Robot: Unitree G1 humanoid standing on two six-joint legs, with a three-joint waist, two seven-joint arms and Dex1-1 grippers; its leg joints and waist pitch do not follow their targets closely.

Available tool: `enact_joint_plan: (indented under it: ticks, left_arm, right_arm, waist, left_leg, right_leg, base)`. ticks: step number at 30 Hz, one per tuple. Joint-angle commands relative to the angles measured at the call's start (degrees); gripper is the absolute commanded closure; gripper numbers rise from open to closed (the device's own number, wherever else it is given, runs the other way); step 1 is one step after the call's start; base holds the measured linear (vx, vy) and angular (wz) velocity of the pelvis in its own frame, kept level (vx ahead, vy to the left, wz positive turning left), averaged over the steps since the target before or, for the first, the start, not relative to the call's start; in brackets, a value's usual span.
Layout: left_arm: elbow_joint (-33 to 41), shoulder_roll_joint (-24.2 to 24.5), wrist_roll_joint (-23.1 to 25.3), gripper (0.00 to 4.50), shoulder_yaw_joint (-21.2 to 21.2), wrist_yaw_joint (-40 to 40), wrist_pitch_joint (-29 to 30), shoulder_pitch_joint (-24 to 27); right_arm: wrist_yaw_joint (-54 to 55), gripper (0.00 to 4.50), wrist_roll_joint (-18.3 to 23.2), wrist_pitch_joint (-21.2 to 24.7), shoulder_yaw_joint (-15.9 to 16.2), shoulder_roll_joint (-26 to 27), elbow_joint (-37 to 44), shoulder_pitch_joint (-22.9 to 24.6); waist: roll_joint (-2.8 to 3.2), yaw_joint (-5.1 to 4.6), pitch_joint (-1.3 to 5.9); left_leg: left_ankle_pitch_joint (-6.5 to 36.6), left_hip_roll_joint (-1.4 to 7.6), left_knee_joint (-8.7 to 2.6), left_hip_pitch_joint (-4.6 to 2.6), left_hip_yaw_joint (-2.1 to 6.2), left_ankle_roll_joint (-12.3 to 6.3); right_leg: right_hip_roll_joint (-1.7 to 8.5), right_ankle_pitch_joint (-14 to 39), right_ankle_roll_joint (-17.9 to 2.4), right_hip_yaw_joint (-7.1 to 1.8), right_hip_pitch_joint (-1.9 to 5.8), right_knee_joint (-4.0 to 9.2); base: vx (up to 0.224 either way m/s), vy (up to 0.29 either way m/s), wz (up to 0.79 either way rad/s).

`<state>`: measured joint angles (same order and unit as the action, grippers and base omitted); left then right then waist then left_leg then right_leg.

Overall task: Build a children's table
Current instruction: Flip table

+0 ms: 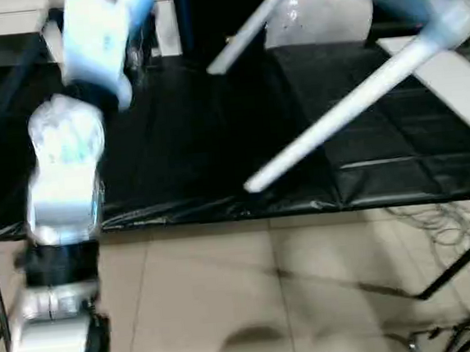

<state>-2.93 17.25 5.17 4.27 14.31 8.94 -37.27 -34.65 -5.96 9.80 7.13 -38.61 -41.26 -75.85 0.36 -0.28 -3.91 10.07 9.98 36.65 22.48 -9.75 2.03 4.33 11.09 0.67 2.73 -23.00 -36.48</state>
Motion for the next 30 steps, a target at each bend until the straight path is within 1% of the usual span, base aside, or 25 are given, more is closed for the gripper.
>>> enact_joint_plan:
  ticks: [1, 4, 5, 6, 7, 8, 9, 10, 11, 12, 13, 14, 15, 16, 17, 18, 19, 20, 21, 22, 23, 24, 25, 26, 30]
  left_arm:
    - [-8.2, -1.9, -1.0, 2.58, -4.2, 0.9, 4.7, 3.3]
    - [-8.7, -1.8, 0.6, 2.76, -4.0, 0.6, 4.5, 3.3]
    - [-8.9, -1.7, 1.0, 2.81, -4.0, 0.4, 4.6, 3.1]
    - [-8.9, -1.7, 1.1, 2.87, -3.9, 0.3, 4.7, 3.1]
    - [-8.8, -1.7, 1.4, 2.87, -4.1, 0.4, 4.8, 3.1]
    - [-8.8, -1.7, 1.6, 2.9, -4.2, 0.4, 4.9, 3.1]
    - [-8.6, -1.7, 1.7, 2.91, -4.4, 0.4, 4.9, 3.2]
    - [-8.6, -1.7, 1.7, 2.91, -4.4, 0.4, 4.9, 3.2]
    - [-8.5, -1.7, 2.1, 2.91, -4.8, 0.1, 5.0, 3.5]
    - [-8.3, -1.6, 3.0, 2.91, -5.4, -0.2, 5.2, 3.7]
    - [-8.1, -1.6, 3.7, 2.91, -5.9, -0.8, 5.4, 3.9]
    - [-7.8, -1.8, 3.8, 2.91, -5.8, -1.4, 5.7, 4.0]
    - [-7.7, -1.9, 3.6, 2.91, -5.8, -1.7, 5.9, 4.0]
    - [-7.4, -1.9, 3.8, 2.91, -6.0, -1.8, 6.0, 4.1]
    - [-7.4, -1.9, 3.8, 2.91, -6.0, -1.8, 6.0, 4.1]
    - [-6.4, -2.2, 4.1, 2.91, -6.4, -2.2, 6.2, 4.6]
    - [-5.9, -2.3, 4.1, 2.91, -6.7, -2.2, 6.3, 4.9]
    - [-5.4, -2.5, 4.1, 2.91, -6.9, -2.2, 6.5, 5.2]
    - [-4.6, -3.1, 4.0, 2.91, -6.9, -2.6, 6.9, 5.6]
    - [-4.2, -3.3, 4.0, 2.91, -6.9, -2.8, 6.8, 5.9]
    - [-3.5, -3.8, 3.5, 2.91, -6.6, -3.1, 6.8, 6.2]
    - [-3.5, -3.8, 3.5, 2.91, -6.6, -3.1, 6.8, 6.2]
    - [-2.7, -4.0, 3.1, 2.91, -6.6, -3.3, 7.1, 6.3]
    - [-2.3, -4.0, 3.0, 2.91, -6.7, -3.3, 7.4, 6.4]
    - [-2.0, -3.5, 3.6, 2.91, -7.2, -3.4, 8.2, 6.3]
  right_arm:
    - [-4.8, 1.68, 1.2, -2.1, 1.2, 1.2, -1.5, 0.1]
    - [-5.3, 1.44, 1.6, -4.3, 0.6, 1.8, -3.0, -0.7]
    - [-5.3, 1.37, 1.9, -4.8, 0.2, 2.0, -3.5, -0.9]
    - [-5.5, 1.22, 2.0, -5.0, -0.1, 2.2, -3.8, -1.0]
    - [-5.4, 1.22, 2.2, -6.4, -0.5, 2.3, -4.2, -0.9]
    - [-5.3, 1.08, 2.4, -7.5, -0.8, 2.4, -4.4, -0.8]
    - [-5.2, 1.01, 2.5, -8.8, -1.1, 2.5, -4.6, -0.6]
    - [-5.2, 1.01, 2.5, -8.8, -1.1, 2.5, -4.6, -0.6]
    - [-5.1, 0.81, 2.9, -11.2, -1.6, 2.7, -4.6, -0.1]
    - [-4.3, 0.81, 3.6, -13.5, -2.6, 3.3, -4.4, 0.4]
    - [-3.0, 0.62, 4.1, -16.1, -3.7, 4.0, -4.5, 1.0]
    - [-1.7, 0.62, 4.1, -17.6, -4.2, 4.4, -4.7, 1.4]
    - [-1.9, 0.53, 4.1, -17.8, -4.2, 4.6, -5.0, 1.5]
    - [-1.7, 0.53, 4.0, -18.2, -4.2, 4.7, -5.3, 1.7]
    - [-1.7, 0.38, 4.0, -18.2, -4.2, 4.7, -5.3, 1.7]
    - [-2.3, 0.26, 4.7, -18.6, -4.7, 5.1, -5.3, 2.5]
    - [-2.4, 0.18, 5.0, -18.8, -4.9, 5.2, -5.1, 2.9]
    - [-2.6, 0.13, 5.3, -19.1, -5.1, 5.4, -5.0, 3.2]
    - [-3.3, 0.06, 6.4, -19.7, -5.7, 5.8, -4.4, 3.8]
    - [-3.4, 0.02, 7.1, -20.0, -6.2, 6.2, -4.1, 4.1]
    - [-3.7, 0.0, 7.7, -20.4, -6.6, 6.5, -3.5, 4.5]
    - [-3.7, 0.0, 7.7, -20.4, -6.6, 6.5, -3.5, 4.5]
    - [-3.8, 0.0, 8.2, -21.2, -7.2, 7.2, -3.0, 5.0]
    - [-4.2, 0.0, 9.0, -20.7, -7.6, 7.5, -2.3, 5.5]
    - [-4.0, 0.0, 8.7, -20.3, -7.0, 8.0, -1.1, 7.4]
  waist:
    - [-0.76, -2.13, 2.14]
    - [0.34, -3.13, 1.94]
    - [2.08, -3.15, 1.85]
    - [1.68, -3.14, 2.07]
    - [1.98, -2.57, 1.92]
    - [0.67, -2.82, 2.07]
    - [-0.17, -3.08, 1.98]
    - [-0.11, -3.31, 1.78]
    - [-0.18, -4.02, 1.43]
    - [0.07, -4.02, 1.17]
    - [2.18, -3.75, 0.71]
    - [2.81, -0.09, 0.65]
    - [2.69, 1.84, 1.43]
    - [-1.66, -0.24, 3.54]
    - [-1.96, -0.51, 2.8]
    - [-2.2, -0.41, 2.06]
    - [-1.16, 0.05, 1.55]
    - [1.38, -0.14, 2.33]
    - [1.68, -0.74, 2.69]
    - [2.73, -0.92, 2.86]
    - [2.32, -1.16, 2.82]
    - [2.32, -1.16, 2.82]
    - [1.72, -0.9, 2.83]
    - [1.58, -0.8, 2.78]
    - [1.77, -0.62, 3.13]
  left_leg:
    - [38.3, 1.43, -3.24, -3.91, 1.95, 2.81]
    - [44.2, 2.35, -5.05, -3.49, 3.17, 3.99]
    - [51.3, 3.69, -8.29, -2.63, 3.93, 6.28]
    - [51.2, 4.01, -8.92, -2.24, 3.7, 5.96]
    - [51.4, 4.16, -10.05, -2.01, 2.94, 6.04]
    - [49.6, 3.24, -8.46, -2.88, 2.12, 5.79]
    - [46.6, 1.58, -4.81, -5.15, 1.5, 4.95]
    - [45.4, 1.21, -3.51, -6.06, 1.55, 4.28]
    - [42.6, 0.97, -2.79, -5.28, 2.15, 3.19]
    - [43.2, 1.41, -3.32, -5.26, 2.25, 3.14]
    - [49.3, 3.4, -7.82, -2.82, 2.77, 4.51]
    - [55.0, 5.67, -14.29, 4.01, 0.94, 6.06]
    - [52.4, 5.29, -13.91, 2.69, -0.7, 4.81]
    - [37.6, 3.16, -7.19, -3.42, -0.76, 3.89]
    - [31.0, 1.86, -0.56, -4.76, 1.02, 3.5]
    - [14.4, 0.25, 4.78, -3.36, 1.64, -0.35]
    - [10.9, 0.63, 3.89, -1.66, 2.92, -0.79]
    - [20.2, 2.79, -3.17, -0.48, 3.65, 3.15]
    - [25.1, 3.52, -4.0, -0.72, 3.97, 4.21]
    - [29.9, 3.89, -4.88, -0.87, 4.28, 5.44]
    - [30.5, 3.6, -5.23, -0.58, 3.79, 4.4]
    - [30.5, 3.6, -5.23, -0.58, 3.79, 4.4]
    - [27.6, 3.12, -4.88, -0.45, 2.92, 2.31]
    - [25.9, 3.02, -4.68, -0.46, 2.42, 1.34]
    - [20.5, 3.08, -4.77, -0.3, 2.11, 0.06]
  right_leg:
    - [1.54, 40.8, -2.1, 0.8, -2.1, 8.39]
    - [1.61, 36.2, -2.8, 1.98, -0.73, 7.99]
    - [0.79, 24.5, -5.6, 2.31, 1.21, 5.09]
    - [0.8, 20.0, -6.5, 2.11, 1.91, 3.96]
    - [1.03, 16.0, -8.2, 1.85, 2.05, 2.46]
    - [1.65, 20.5, -8.4, 1.43, 0.84, 4.41]
    - [2.75, 31.8, -6.4, 1.73, -1.65, 8.12]
    - [3.45, 36.5, -5.2, 2.26, -2.36, 9.44]
    - [3.55, 41.3, -1.9, 4.38, -1.1, 10.7]
    - [3.04, 41.2, -0.9, 5.44, -0.65, 10.98]
    - [1.42, 29.9, -2.7, 6.51, 2.6, 6.56]
    - [0.42, 10.5, -5.7, 5.0, 7.97, -6.23]
    - [0.22, 7.7, -5.2, 4.22, 6.4, -5.54]
    - [3.65, 25.1, -3.8, -0.85, 1.79, -0.09]
    - [8.17, 41.7, -5.8, -1.51, -1.62, 6.58]
    - [10.24, 57.2, -4.7, -2.92, -1.58, 10.17]
    - [10.53, 56.1, -6.2, -2.94, 0.34, 9.33]
    - [3.74, 33.6, -9.5, 0.58, 1.28, 4.77]
    - [2.73, 26.1, -10.6, 0.36, 0.94, 3.78]
    - [2.35, 14.8, -12.8, 0.19, 1.25, 2.71]
    - [2.71, 10.8, -13.9, 0.3, 1.85, 2.92]
    - [2.71, 10.8, -13.9, 0.3, 1.85, 2.92]
    - [3.32, 11.2, -14.2, -0.03, 2.06, 3.76]
    - [3.6, 12.6, -14.2, -0.16, 2.06, 4.11]
    - [3.52, 9.9, -14.7, -0.14, 2.53, 3.97]
  base:
    - [0.0, 0.0, 0.0]
    - [-0.032, 0.04, -0.02]
    - [-0.059, 0.065, -0.03]
    - [-0.06, 0.043, -0.01]
    - [-0.06, 0.043, -0.01]
    - [0.0, 0.0, 0.0]
    - [0.0, 0.0, 0.0]
    - [0.0, 0.0, 0.0]
    - [0.0, 0.0, 0.0]
    - [0.0, 0.0, 0.0]
    - [0.0, 0.0, 0.0]
    - [-0.087, 0.02, 0.0]
    - [-0.018, -0.06, 0.03]
    - [-0.018, -0.06, 0.03]
    - [0.024, -0.104, -0.08]
    - [-0.029, -0.046, -0.24]
    - [-0.029, -0.046, -0.24]
    - [0.0, 0.0, 0.0]
    - [0.0, 0.0, 0.0]
    - [0.0, 0.0, 0.0]
    - [0.0, 0.0, 0.0]
    - [0.0, 0.0, 0.0]
    - [0.0, 0.0, 0.0]
    - [0.0, 0.0, 0.0]
    - [0.0, 0.0, 0.0]
